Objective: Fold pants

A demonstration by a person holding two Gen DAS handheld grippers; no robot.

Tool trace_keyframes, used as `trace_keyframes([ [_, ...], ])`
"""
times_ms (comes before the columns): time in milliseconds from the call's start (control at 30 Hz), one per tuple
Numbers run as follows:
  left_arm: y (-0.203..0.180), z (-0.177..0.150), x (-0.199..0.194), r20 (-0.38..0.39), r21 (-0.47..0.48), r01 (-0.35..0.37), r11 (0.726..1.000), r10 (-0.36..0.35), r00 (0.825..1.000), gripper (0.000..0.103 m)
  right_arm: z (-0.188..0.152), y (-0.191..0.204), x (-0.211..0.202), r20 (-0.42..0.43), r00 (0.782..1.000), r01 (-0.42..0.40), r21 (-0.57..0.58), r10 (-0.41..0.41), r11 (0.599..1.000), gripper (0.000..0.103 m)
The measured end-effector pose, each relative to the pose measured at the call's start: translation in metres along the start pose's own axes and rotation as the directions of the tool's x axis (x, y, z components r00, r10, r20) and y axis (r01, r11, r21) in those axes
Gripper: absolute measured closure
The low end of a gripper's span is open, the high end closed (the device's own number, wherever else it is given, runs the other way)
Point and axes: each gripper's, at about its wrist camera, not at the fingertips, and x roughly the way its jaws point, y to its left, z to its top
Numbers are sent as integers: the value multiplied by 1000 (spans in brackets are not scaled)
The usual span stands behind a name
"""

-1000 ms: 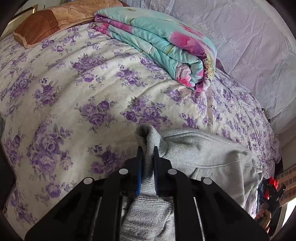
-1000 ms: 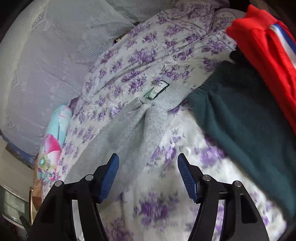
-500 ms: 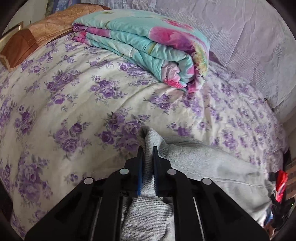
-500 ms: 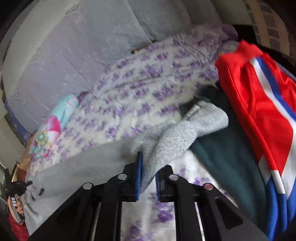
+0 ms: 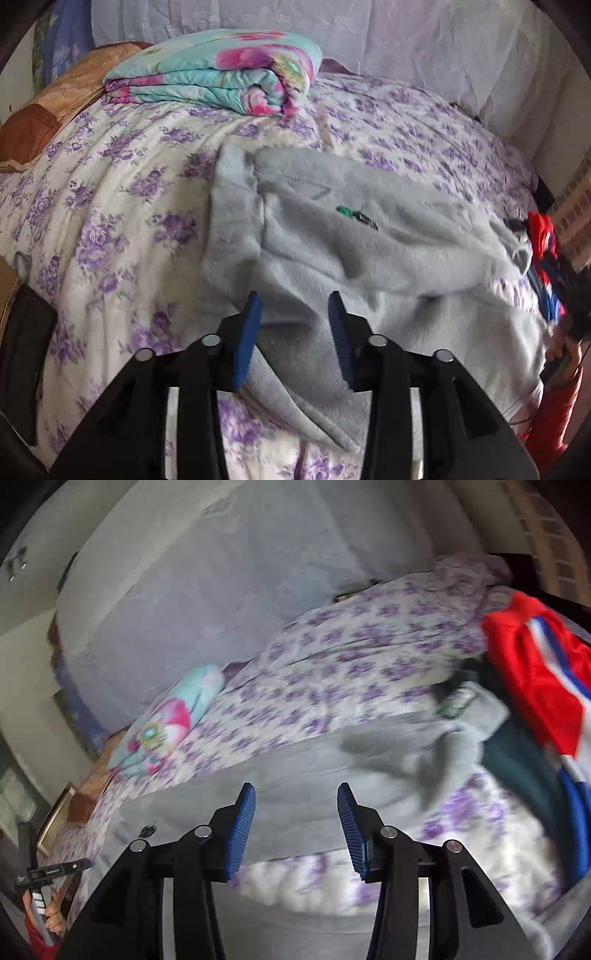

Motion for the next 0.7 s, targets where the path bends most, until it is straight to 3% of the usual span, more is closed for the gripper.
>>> trace_keyframes([
  [100, -3, -19, 19, -15, 36, -150, 988, 150, 989, 53, -19, 68, 50, -140, 990, -37, -173, 13, 984, 45],
  [200, 1, -33, 16, 12, 52, -187, 981, 187, 982, 53, -41, 103, 94, -191, 973, 59, -336, -130, 940, 45],
  [233, 0, -35, 14, 15, 63, -200, 978, 200, 980, 53, -45, 99, 109, -235, 958, 81, -337, -167, 938, 45],
  [267, 1, -38, 12, 20, 59, -199, 978, 199, 980, 53, -46, 88, 121, -299, 943, 54, -286, -143, 957, 44],
  [300, 4, -39, 10, 25, 47, -189, 981, 188, 982, 53, -42, 81, 119, -302, 949, 21, -236, -94, 972, 44],
  [367, 14, -42, 2, 39, -11, -145, 989, 146, 989, 53, -38, 72, 108, -314, 947, 10, -202, -75, 979, 51],
  [467, 19, -43, -17, 86, -115, -138, 984, 149, 985, 52, -36, 55, 72, -214, 971, 74, -147, -105, 986, 49],
  [533, 4, -38, -34, 161, -108, -141, 984, 157, 974, 42, -31, 42, 33, -91, 986, 136, -83, -143, 987, 40],
  [600, -23, -31, -48, 247, -59, -153, 987, 163, 955, 9, -29, 31, -7, 48, 982, 186, -26, -185, 982, 22],
  [633, -39, -29, -53, 294, -39, -169, 985, 173, 940, 8, -32, 28, -26, 108, 974, 200, -1, -198, 980, 13],
  [700, -75, -28, -57, 358, 21, -191, 981, 171, 918, 7, -43, 23, -58, 192, 958, 212, 16, -211, 977, 8],
])
